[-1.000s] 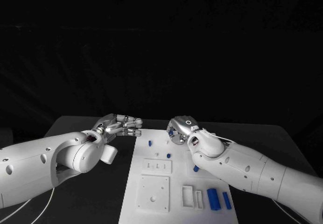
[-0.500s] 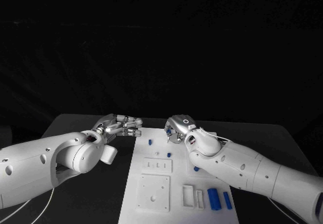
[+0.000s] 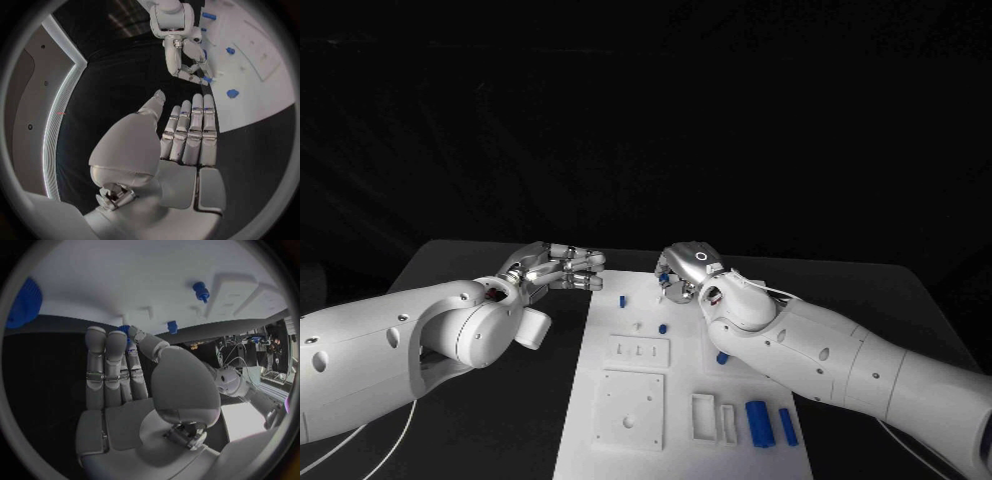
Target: Assemble the parts on the task board
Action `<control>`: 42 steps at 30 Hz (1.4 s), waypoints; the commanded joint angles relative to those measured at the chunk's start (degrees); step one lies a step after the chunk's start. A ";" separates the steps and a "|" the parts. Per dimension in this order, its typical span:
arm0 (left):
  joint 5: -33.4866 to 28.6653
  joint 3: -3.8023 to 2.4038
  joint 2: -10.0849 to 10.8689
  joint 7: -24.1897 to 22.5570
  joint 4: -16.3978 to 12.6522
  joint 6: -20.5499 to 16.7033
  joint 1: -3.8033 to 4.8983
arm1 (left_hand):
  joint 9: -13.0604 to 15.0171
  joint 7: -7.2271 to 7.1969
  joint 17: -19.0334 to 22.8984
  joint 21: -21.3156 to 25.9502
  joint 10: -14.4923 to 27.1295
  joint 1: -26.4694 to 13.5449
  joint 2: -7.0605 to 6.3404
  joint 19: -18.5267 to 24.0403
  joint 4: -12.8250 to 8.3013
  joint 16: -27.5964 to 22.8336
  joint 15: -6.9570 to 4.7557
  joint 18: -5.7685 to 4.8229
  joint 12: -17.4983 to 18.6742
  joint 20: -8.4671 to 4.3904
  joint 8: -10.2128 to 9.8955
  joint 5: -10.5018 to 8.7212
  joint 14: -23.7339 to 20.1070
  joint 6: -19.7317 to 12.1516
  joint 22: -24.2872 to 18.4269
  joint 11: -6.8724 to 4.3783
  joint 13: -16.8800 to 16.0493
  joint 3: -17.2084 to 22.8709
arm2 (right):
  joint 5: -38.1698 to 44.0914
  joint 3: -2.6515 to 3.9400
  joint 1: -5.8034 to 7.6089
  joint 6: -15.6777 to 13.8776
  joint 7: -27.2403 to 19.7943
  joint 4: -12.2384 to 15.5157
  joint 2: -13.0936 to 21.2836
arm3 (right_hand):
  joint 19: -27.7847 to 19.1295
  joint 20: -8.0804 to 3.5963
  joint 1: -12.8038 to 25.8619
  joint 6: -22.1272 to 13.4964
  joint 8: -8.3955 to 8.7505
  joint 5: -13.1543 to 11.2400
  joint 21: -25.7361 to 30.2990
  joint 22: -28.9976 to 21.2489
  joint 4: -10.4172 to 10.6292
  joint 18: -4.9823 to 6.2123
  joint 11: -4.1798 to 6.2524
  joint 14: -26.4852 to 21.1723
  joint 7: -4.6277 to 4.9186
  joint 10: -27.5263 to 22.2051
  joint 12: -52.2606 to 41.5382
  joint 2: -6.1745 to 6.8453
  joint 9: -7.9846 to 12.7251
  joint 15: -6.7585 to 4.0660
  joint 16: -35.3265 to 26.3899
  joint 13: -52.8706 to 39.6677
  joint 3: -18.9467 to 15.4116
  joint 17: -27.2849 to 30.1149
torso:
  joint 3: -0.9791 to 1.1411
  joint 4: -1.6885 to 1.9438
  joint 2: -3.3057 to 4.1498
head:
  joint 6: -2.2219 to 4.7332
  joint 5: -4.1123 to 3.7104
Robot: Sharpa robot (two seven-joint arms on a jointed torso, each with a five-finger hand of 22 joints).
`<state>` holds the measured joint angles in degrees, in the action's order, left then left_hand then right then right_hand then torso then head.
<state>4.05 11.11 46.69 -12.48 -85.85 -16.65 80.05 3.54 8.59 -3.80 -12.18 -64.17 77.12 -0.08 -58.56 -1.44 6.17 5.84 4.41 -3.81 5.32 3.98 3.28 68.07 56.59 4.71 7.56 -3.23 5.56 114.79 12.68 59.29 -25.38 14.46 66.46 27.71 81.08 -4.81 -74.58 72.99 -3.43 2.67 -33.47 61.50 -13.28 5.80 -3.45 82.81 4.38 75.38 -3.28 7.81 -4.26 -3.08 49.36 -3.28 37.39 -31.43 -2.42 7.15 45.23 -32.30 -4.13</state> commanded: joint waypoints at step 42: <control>0.26 -0.06 0.00 0.04 0.48 0.97 0.13 | 0.07 0.19 0.04 -0.44 0.51 -0.16 0.27 0.34 -0.53 -0.20 0.31 -1.02 0.31 -0.04 -0.13 -0.08 -0.28 -0.18 -0.11 -0.05 -0.09 -0.09 | 1.45 -0.16 -0.60 4.14 0.96 1.42 1.36 | 1.63 -0.10 -0.05 0.54 -0.25 0.08 3.50 3.69 -0.35 0.50 1.96 -0.05 -0.01 2.29 -0.11 -0.48 0.01 -0.36 -0.38 -0.18 -0.22 -0.11 | -0.35 0.22 0.53 | -0.07 0.08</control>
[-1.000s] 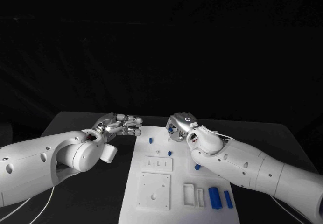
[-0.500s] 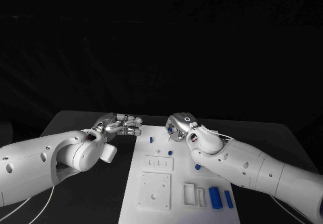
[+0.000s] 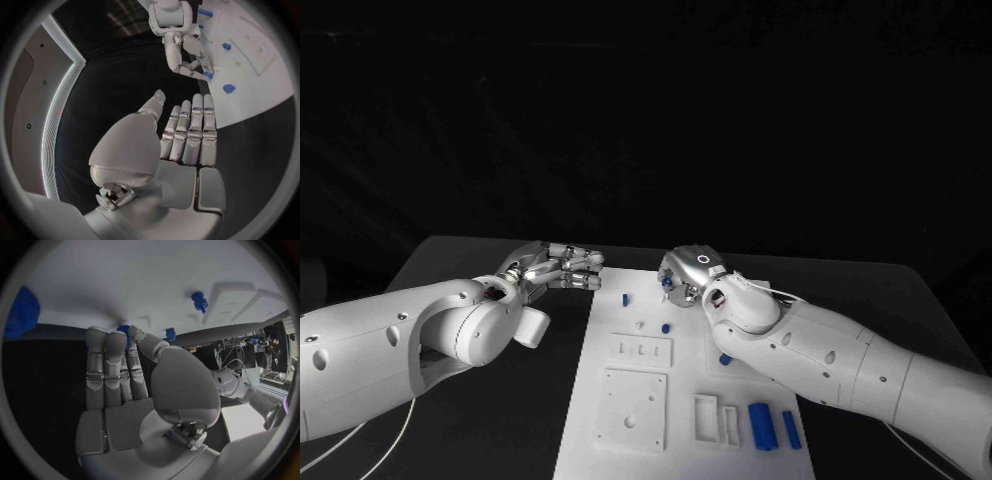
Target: Assemble the parts on the task board
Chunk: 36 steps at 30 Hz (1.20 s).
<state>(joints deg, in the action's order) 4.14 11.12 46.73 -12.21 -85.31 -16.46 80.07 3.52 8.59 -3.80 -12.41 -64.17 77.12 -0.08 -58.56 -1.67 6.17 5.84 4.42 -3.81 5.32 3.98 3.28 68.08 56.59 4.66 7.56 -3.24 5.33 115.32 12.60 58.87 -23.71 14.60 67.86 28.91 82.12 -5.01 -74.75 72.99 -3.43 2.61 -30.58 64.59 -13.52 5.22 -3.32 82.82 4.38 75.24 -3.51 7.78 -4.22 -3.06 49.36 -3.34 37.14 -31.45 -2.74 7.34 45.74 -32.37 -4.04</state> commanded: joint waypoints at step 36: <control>0.17 -0.06 0.54 -0.24 1.44 0.53 0.13 | 0.09 0.26 0.05 -0.06 1.05 -0.10 0.12 0.72 -0.47 -0.48 0.53 -0.98 0.31 0.18 -0.13 -0.09 -0.79 -0.22 -0.18 0.14 -0.09 0.05 | -5.73 3.25 -0.62 -2.56 0.60 8.02 8.20 | 3.03 2.99 -1.38 -12.60 -0.12 0.52 11.67 -6.14 7.73 3.92 -1.82 0.13 0.58 -12.05 0.04 6.31 0.66 2.04 -3.71 0.03 -10.68 3.00 | 0.21 -0.78 -0.16 | 1.69 0.22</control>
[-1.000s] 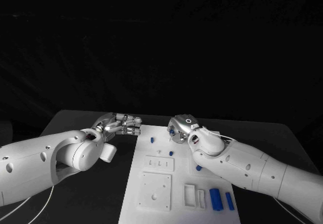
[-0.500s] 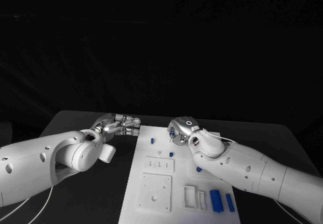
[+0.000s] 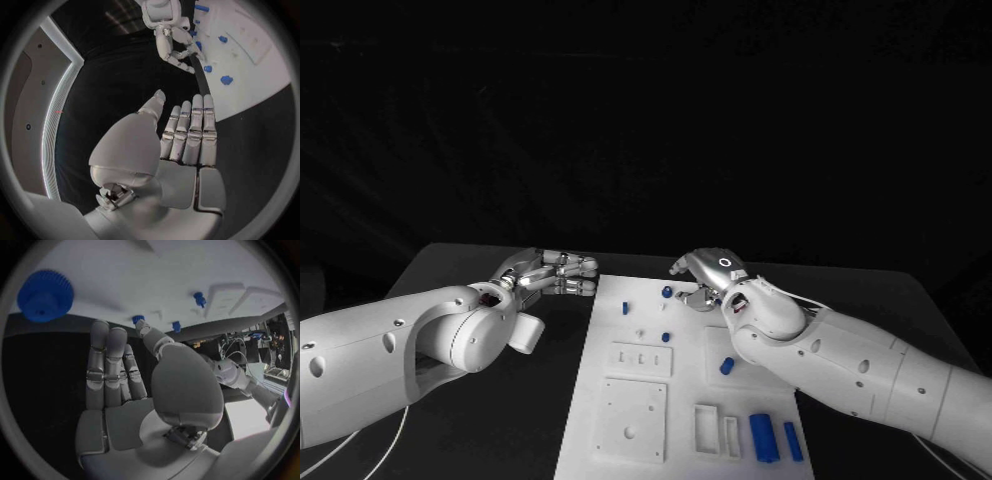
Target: Assemble the parts on the task board
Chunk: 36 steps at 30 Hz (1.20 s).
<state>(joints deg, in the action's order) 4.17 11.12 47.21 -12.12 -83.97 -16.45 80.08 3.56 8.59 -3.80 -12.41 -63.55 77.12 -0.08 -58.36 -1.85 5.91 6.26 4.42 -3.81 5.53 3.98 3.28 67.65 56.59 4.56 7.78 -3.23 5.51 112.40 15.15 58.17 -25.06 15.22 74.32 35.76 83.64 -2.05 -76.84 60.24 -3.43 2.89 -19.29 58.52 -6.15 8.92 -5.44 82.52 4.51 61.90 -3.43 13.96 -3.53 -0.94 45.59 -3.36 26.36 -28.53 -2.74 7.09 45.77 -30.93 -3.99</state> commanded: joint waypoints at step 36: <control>0.39 0.01 0.21 -0.19 1.61 1.34 0.10 | 0.05 0.23 0.06 0.01 0.44 0.13 0.17 0.54 -0.42 -0.27 0.12 -0.94 0.32 0.01 -0.13 -0.08 -0.38 -0.13 -0.08 -0.09 -0.09 -0.02 | -13.78 4.84 -1.94 15.39 0.07 -0.47 7.33 | 2.50 -3.06 2.15 0.52 -0.15 11.36 -26.07 21.88 1.27 -3.43 5.57 0.50 1.18 9.04 -57.22 -2.36 -0.28 -3.12 14.07 -59.69 -16.80 -33.15 | 1.06 -1.57 -0.28 | -0.12 0.43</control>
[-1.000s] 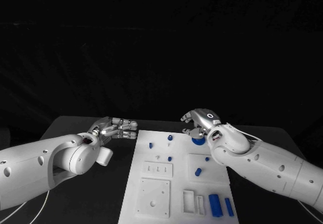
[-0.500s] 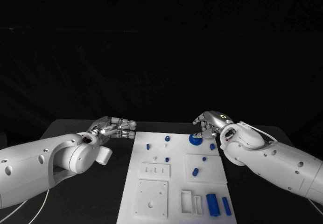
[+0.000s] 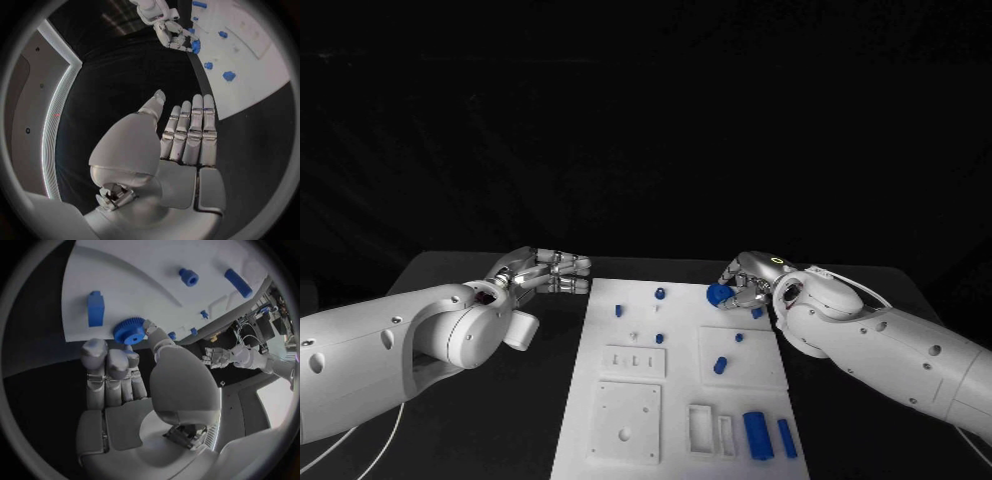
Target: Assemble the parts on the task board
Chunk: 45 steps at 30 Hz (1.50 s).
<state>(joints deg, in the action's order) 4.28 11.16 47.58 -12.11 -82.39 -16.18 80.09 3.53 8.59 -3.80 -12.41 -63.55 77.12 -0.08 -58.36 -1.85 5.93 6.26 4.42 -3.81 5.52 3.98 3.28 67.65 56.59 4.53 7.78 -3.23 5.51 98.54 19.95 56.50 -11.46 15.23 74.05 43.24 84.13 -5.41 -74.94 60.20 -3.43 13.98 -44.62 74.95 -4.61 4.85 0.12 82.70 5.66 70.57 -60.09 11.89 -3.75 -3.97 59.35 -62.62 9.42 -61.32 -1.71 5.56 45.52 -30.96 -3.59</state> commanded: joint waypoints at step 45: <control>0.65 0.12 -0.34 0.82 0.68 1.70 0.06 | 0.07 0.28 0.06 0.09 0.75 0.03 0.12 0.67 -0.43 -0.38 0.21 -0.94 0.32 0.09 -0.14 -0.06 -0.55 -0.23 -0.05 0.02 -0.09 0.03 | -4.73 0.04 -0.66 6.25 -1.91 -2.56 -0.48 | 1.04 -0.16 4.99 3.92 -0.16 -0.48 -4.16 5.68 -2.19 0.07 0.68 0.54 -0.57 1.08 -2.00 -1.58 0.06 -0.51 0.83 -2.95 18.66 -2.44 | -0.09 -0.04 -0.07 | -1.05 -0.18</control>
<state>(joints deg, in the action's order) 4.62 11.31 47.35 -11.28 -81.67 -15.39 80.09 3.51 8.59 -3.80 -12.41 -63.14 77.12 -0.08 -58.16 -1.85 5.94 6.46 4.42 -3.81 5.73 3.98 3.28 67.45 56.59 4.55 7.78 -3.23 5.51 94.09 20.46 56.54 -9.57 12.98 72.02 42.76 84.13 -5.41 -69.95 63.87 -3.14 12.62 -48.58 74.92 -7.60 4.82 0.50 83.14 4.96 71.76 -62.09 10.41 -3.41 -4.39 60.08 -65.60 27.84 -63.70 -1.77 5.53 45.45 -31.99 -3.75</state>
